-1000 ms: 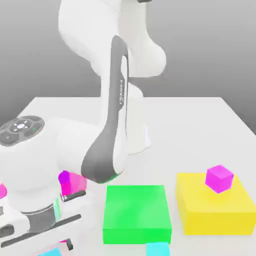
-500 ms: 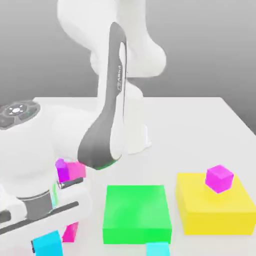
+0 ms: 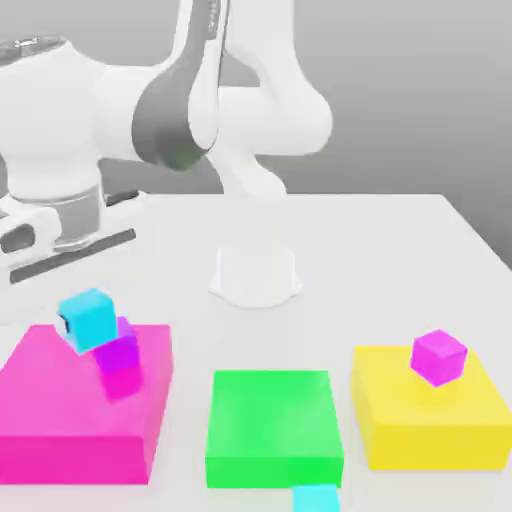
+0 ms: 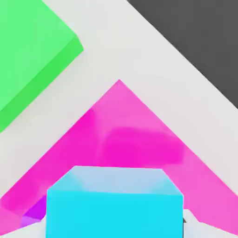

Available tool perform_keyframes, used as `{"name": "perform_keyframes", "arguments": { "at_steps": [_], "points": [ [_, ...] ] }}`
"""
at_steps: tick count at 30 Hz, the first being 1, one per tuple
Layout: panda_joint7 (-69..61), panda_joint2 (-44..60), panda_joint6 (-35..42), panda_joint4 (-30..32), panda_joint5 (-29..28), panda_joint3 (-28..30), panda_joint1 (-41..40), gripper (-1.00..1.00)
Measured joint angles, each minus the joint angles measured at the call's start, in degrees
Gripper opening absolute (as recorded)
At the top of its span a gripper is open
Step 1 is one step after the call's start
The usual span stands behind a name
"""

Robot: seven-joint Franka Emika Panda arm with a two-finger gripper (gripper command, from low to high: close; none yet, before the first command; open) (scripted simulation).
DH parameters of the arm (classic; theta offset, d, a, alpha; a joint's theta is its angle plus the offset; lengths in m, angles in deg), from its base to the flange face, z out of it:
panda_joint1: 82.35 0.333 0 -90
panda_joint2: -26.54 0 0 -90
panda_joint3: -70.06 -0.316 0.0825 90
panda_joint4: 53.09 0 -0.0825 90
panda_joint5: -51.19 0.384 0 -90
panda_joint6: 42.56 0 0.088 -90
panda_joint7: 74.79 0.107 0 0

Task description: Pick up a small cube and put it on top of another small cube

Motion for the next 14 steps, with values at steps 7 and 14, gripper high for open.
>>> {"name": "perform_keyframes", "arguments": {
  "at_steps": [7, 14],
  "points": [
    [-4.8, -5.1, -2.7, 7.4, -4.0, 1.3, -2.0, -1.0],
    [-5.7, 0.5, -10.0, 9.2, -3.2, 2.1, -1.5, 1.0]
  ]
}}
